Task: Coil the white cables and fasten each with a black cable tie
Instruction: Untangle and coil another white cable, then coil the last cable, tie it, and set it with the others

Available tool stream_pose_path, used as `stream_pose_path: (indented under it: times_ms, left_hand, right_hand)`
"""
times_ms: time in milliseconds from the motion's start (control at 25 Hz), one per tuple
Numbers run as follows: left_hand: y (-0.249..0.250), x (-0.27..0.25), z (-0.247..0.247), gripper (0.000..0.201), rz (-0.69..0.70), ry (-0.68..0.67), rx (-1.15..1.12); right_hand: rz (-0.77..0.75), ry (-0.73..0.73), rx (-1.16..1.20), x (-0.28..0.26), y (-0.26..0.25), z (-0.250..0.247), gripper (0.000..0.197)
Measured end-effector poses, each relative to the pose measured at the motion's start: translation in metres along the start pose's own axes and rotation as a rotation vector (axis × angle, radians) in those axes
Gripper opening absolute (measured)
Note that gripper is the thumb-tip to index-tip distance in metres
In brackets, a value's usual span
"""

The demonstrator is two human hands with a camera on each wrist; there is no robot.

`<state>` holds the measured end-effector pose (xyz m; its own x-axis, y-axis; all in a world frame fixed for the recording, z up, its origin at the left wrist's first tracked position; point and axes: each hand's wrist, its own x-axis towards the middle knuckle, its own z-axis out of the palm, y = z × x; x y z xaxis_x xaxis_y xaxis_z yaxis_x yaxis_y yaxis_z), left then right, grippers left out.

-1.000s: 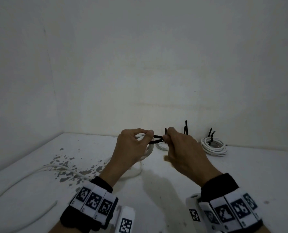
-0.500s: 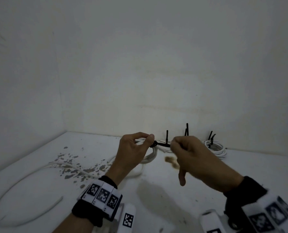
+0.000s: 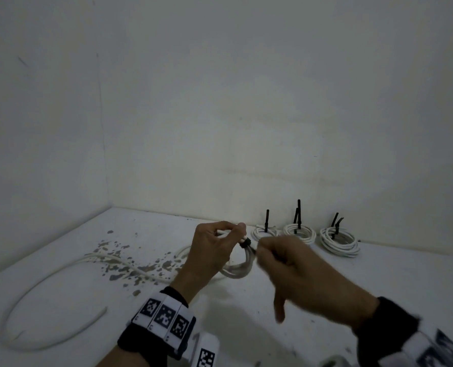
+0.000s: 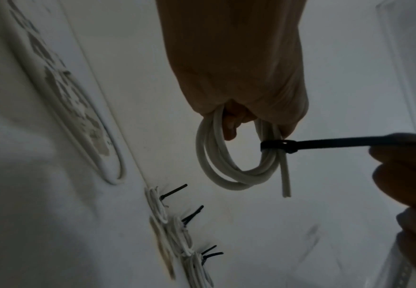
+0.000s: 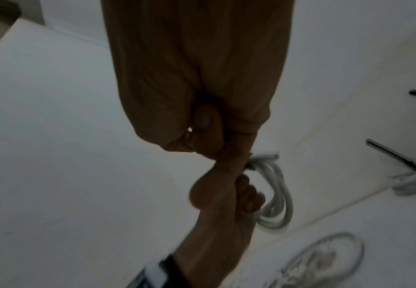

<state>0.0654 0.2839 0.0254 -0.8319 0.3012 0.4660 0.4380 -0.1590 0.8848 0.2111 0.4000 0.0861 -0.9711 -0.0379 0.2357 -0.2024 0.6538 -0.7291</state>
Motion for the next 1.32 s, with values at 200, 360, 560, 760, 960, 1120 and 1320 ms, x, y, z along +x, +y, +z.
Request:
stream_pose_path:
  times_ms: [200, 360, 560, 760, 960, 1120, 1320]
  left_hand:
    - [0.008, 0.007, -0.001, 0.029, -0.396, -0.076, -0.242]
    - [0.001, 0.015, -0.003, 0.034, -0.637, 0.044, -0.495]
    - [-0.028, 0.039, -0.003, 0.019, -0.795, 0.165, -0.713]
    - [-0.058, 0.075, 0.005, 0.039, -0.875, 0.124, -0.341]
    - [-0.084, 0.121, 0.006, 0.051, -0.784, 0.009, -0.020]
    - [-0.101, 0.143, -0.003, 0.049, -0.755, -0.023, 0.092]
    - [-0.111, 0.147, -0.026, 0.040, -0.758, -0.040, 0.193]
  right_hand:
    - [0.054, 0.250, 0.378, 0.026, 0.001, -0.022, 0.046]
    - [0.212, 0.260, 0.403, 0.037, 0.013, -0.020, 0.036]
    - [0.468, 0.059, 0.300, 0.052, 0.054, 0.028, 0.037]
    - [0.560, 0.267, 0.646, 0.112, 0.102, 0.040, 0.013]
    - [0.643, 0.405, 0.731, 0.184, 0.160, 0.042, 0.011]
    - [0.698, 0.465, 0.666, 0.227, 0.202, 0.044, 0.034]
    - [0.659, 0.438, 0.578, 0.234, 0.200, 0.048, 0.030]
